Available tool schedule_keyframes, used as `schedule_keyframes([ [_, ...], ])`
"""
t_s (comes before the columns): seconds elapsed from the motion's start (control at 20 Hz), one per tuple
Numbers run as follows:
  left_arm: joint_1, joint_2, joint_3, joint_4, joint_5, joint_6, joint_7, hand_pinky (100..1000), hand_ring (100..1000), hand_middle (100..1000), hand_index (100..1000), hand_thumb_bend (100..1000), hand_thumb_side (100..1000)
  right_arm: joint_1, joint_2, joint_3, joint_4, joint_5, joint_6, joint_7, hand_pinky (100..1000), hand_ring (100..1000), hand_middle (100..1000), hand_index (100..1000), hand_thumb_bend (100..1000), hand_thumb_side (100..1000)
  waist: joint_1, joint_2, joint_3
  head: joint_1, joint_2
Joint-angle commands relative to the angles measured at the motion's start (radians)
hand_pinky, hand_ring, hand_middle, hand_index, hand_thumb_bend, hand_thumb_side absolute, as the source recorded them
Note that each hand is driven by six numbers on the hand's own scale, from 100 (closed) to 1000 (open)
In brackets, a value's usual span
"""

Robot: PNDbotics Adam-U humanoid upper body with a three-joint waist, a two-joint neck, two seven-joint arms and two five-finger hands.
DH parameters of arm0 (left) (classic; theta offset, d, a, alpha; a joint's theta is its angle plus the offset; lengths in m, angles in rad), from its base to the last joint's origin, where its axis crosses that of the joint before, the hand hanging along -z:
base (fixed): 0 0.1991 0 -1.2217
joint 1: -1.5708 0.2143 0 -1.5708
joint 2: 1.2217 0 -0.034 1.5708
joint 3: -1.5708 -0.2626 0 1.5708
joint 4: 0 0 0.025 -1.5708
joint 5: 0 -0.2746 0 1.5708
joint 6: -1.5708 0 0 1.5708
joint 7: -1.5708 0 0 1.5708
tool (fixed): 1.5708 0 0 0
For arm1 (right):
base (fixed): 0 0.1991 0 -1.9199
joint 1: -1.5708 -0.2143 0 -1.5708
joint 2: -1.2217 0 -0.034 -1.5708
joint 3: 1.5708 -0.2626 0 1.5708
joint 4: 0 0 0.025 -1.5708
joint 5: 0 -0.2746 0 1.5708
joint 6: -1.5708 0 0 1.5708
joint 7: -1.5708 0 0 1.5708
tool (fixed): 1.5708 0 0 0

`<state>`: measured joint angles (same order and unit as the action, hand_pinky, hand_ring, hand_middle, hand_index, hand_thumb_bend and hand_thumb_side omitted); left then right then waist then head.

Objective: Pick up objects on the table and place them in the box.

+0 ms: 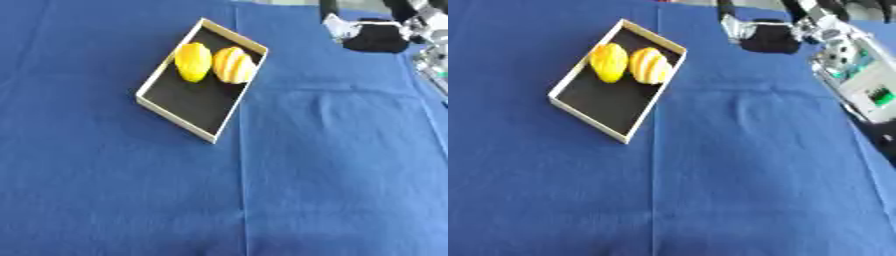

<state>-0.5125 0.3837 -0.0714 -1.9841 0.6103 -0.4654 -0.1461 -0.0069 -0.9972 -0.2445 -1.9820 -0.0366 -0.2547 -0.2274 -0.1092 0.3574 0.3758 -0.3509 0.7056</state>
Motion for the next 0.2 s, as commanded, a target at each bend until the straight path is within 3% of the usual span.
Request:
schedule_keyframes([
  [0.05, 0.01, 0.035, 0.022, -0.016, -0.023, -0.01, 0.018, 819, 824, 801, 878, 100, 641, 0.08, 0.008, -0.084, -0.018, -0.033, -0.143, -0.1, 888, 819, 710, 829, 100, 245, 0.01, -0.027, -0.023, 0.044, 0.013],
  [0.2, 0.032, 0.054, 0.038, -0.016, -0.045, -0.024, 0.039, 819, 825, 801, 878, 100, 637, 0.191, 0.079, -0.125, -0.018, -0.018, -0.282, -0.186, 884, 810, 703, 817, 100, 224, 0.019, -0.032, -0.057, 0.082, 0.017],
])
